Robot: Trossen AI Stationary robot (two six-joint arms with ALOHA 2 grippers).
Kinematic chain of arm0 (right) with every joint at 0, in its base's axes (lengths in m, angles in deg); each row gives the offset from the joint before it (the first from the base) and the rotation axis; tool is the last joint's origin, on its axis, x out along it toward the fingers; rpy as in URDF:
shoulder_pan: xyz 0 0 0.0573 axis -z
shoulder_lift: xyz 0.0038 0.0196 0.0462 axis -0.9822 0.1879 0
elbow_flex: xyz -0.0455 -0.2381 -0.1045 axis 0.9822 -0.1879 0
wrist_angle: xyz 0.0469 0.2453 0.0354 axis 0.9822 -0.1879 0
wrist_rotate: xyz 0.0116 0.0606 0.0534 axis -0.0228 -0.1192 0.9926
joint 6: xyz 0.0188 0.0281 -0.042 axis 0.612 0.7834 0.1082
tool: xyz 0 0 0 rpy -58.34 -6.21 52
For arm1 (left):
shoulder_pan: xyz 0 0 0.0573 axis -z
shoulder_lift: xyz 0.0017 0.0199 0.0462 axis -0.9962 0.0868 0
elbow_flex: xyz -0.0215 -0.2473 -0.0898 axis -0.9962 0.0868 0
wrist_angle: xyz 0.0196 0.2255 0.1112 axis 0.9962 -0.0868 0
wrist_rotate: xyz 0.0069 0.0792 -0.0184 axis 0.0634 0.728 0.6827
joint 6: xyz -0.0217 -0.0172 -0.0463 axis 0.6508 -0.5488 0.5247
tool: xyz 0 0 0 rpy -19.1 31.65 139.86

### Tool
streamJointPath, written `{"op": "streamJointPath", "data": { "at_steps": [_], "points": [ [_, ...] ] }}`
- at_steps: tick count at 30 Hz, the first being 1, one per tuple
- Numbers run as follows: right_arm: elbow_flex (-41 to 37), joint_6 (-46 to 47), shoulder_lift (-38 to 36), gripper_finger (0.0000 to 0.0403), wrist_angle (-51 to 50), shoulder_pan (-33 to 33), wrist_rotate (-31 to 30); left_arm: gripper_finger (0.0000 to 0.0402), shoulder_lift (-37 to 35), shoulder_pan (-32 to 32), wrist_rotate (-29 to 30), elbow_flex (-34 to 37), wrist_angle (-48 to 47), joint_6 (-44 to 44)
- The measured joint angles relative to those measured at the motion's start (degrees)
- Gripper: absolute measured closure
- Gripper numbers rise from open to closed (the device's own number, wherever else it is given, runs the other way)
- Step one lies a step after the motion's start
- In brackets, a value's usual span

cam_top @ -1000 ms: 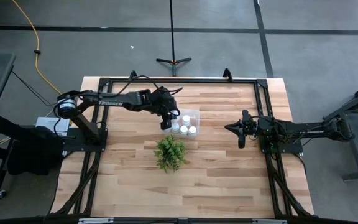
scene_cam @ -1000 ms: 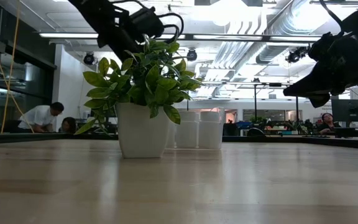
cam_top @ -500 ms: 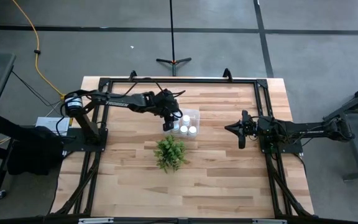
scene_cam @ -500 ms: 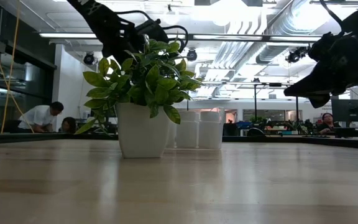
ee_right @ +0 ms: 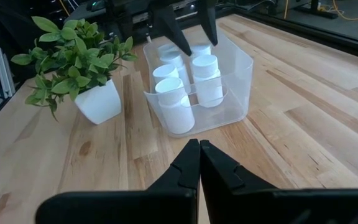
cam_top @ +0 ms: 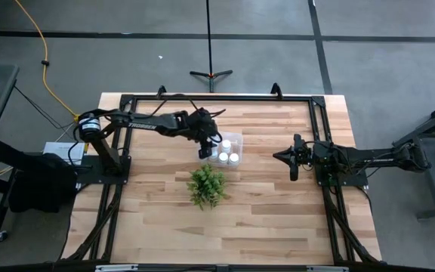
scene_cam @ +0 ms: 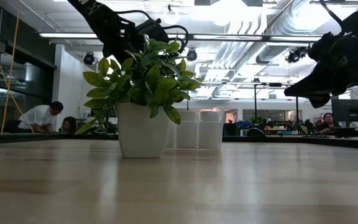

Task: Pick and place pill bottles into a basket
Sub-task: Return to Home Position

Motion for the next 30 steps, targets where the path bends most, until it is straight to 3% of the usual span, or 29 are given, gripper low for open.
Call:
{"op": "streamJointPath", "data": {
  "at_steps": [4,8,12,18,23,26,30],
  "points": [
    [0.02,0.0,0.0,0.0401,0.0,0.0,0.04,0.0144,-1.4,0.0,1.96,-2.86,-1.23,2.86],
    [0.01,0.0,0.0,0.0402,0.0,0.0,0.07,0.0168,-4.74,0.0,3.67,-7.47,-1.04,2.55],
    [0.01,0.0,0.0,0.0401,-0.17,0.0,1.39,0.0212,-8.53,-0.02,4.05,-11.7,0.45,2.94],
    [0.0,0.0,-0.01,0.0401,0.48,-0.01,1.74,0.0297,-14.85,0.02,-0.92,-12.86,3.84,5.03],
    [0.0,-2.63,-0.02,0.0401,4.79,-0.02,3.02,0.0377,-21.35,0.02,-5.84,-7.02,5.64,4.66],
    [0.01,-3.02,-0.07,0.0402,5.85,-0.02,2.71,0.0379,-24.85,0.02,-8.01,0.79,7.51,4.98],
    [0.02,-3.02,-0.24,0.0401,6.12,-0.01,3.68,0.0349,-31.48,0.04,-10.02,13.73,17.68,7.68]
  ]
}}
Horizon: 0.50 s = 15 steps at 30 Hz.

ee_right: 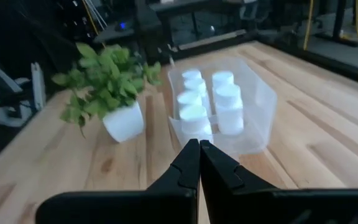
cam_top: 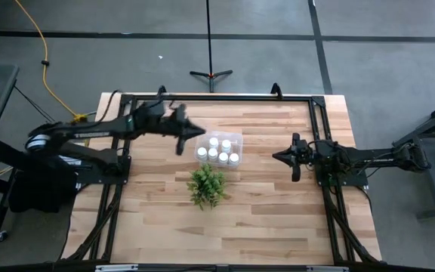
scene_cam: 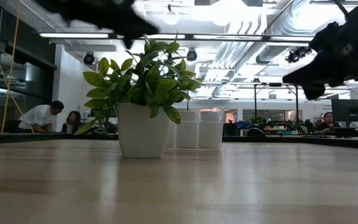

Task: Pick and place pill bottles into a basket
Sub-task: Return to Home Position

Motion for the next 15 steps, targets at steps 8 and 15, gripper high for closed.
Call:
{"op": "streamJointPath", "data": {
  "at_steps": [8,15],
  "points": [
    [0.0,0.74,-0.75,0.0402,5.37,0.01,1.57,0.038,-20.33,-3.26,-0.05,23.31,9.1,0.9],
    [0.0,1.4,-0.73,0.0402,5.86,0.01,2.01,0.0368,-36.47,-3.41,0.85,43.81,27.97,8.94]
  ]
}}
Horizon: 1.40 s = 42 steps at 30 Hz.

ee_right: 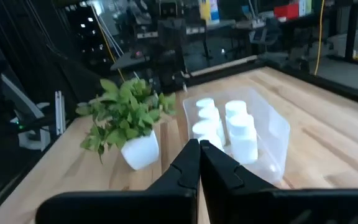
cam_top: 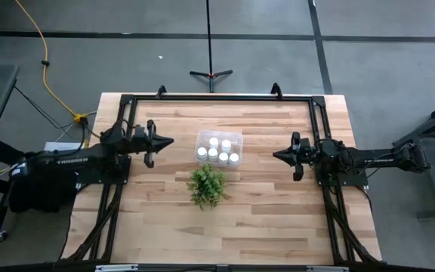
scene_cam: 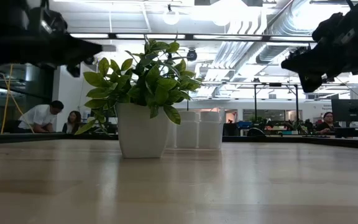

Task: Pick and place pill bottles into a basket
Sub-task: Return to Home Position

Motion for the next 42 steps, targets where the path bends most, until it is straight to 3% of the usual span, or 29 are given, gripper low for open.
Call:
{"op": "streamJointPath", "data": {
  "at_steps": [6,11,18,23,30,37,42],
  "points": [
    [0.0,-2.06,-0.02,0.0402,2.32,0.0,-0.68,0.0379,-7.89,1.93,2.04,-3.23,-9.38,5.93],
    [0.0,-2.4,-0.01,0.0402,4.3,0.0,-2.3,0.0379,-8.49,10.02,4.63,-6.33,-10.42,1.79],
    [0.0,-4.76,0.04,0.0402,10.6,-0.02,-1.82,0.0379,-8.46,23.14,21.75,-3.53,-14.36,-2.71],
    [0.0,-5.92,0.07,0.0402,10.71,-0.04,-1.67,0.0378,-10.49,27.65,28.5,-0.25,-13.68,-3.73],
    [0.0,-7.17,0.07,0.0402,10.56,-0.04,-1.85,0.0379,-17.14,27.76,27.06,0.95,-15.33,-6.09],
    [0.0,-8.86,0.06,0.0402,10.71,-0.04,-2.28,0.0379,-29.67,27.76,27.87,0.97,-27.63,-6.07],
    [0.0,-9.92,0.13,0.0402,10.88,-0.04,1.15,0.0379,-29.12,27.75,27.39,0.97,-30.38,-4.48]
  ]
}}
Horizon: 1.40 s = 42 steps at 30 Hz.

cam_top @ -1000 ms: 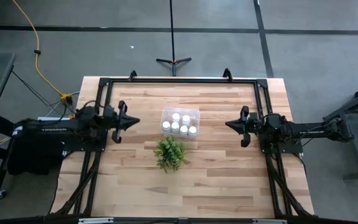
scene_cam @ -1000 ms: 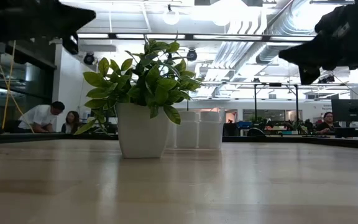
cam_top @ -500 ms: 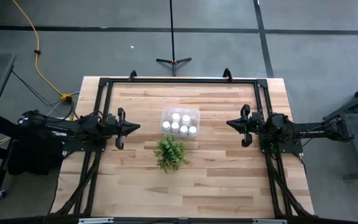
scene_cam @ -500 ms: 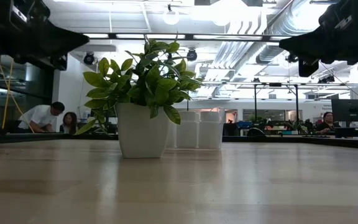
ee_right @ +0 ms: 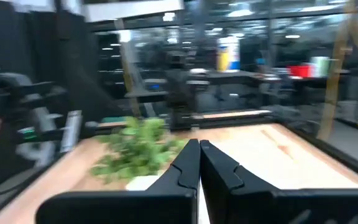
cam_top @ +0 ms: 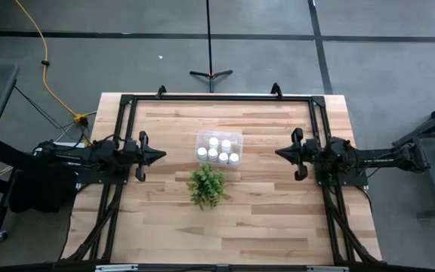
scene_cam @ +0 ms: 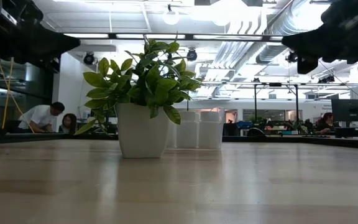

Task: Pick and place pill bottles into a basket
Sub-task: Return to Home Position

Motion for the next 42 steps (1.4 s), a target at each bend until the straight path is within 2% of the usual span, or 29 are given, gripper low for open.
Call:
{"op": "streamJointPath", "data": {
  "at_steps": [3,7,11,14,17,20,28,33,36,42],
  "points": [
    [0.0,-0.08,-0.08,0.0402,0.04,0.1,5.7,0.0373,0.03,0.01,-0.13,0.02,-0.35,1.69],
    [0.0,-2.02,-0.06,0.0402,0.0,0.72,10.43,0.0374,-0.03,0.01,0.45,0.04,0.0,1.79],
    [0.0,-3.16,-0.06,0.0402,-1.72,2.12,13.65,0.0379,0.01,0.01,-0.63,0.04,-0.25,2.86],
    [0.0,-3.28,-0.06,0.0402,-6.63,2.75,15.2,0.0378,-0.01,0.01,-0.67,0.07,-1.18,2.86],
    [0.0,-2.62,-0.05,0.0402,-10.09,3.46,15.39,0.0369,0.04,0.01,1.57,0.07,-1.73,2.59],
    [0.0,-3.84,-0.06,0.0402,-9.12,3.99,15.41,0.0373,-0.02,0.01,2.04,0.09,-1.41,2.43],
    [0.0,-5.49,-0.06,0.0403,-6.57,4.58,17.49,0.0378,0.01,0.01,-0.38,0.09,-1.59,4.52],
    [0.0,-3.67,-0.02,0.0402,-7.2,4.57,16.62,0.0343,0.01,0.01,0.07,0.11,-1.61,5.84],
    [0.0,-3.08,-0.02,0.0403,-8.33,4.55,13.89,0.0341,0.01,0.01,-0.33,0.11,-1.95,5.47],
    [0.0,0.46,-0.02,0.0403,-10.13,4.57,7.17,0.0363,0.01,0.01,-0.37,0.13,-1.95,5.47]
  ]
}}
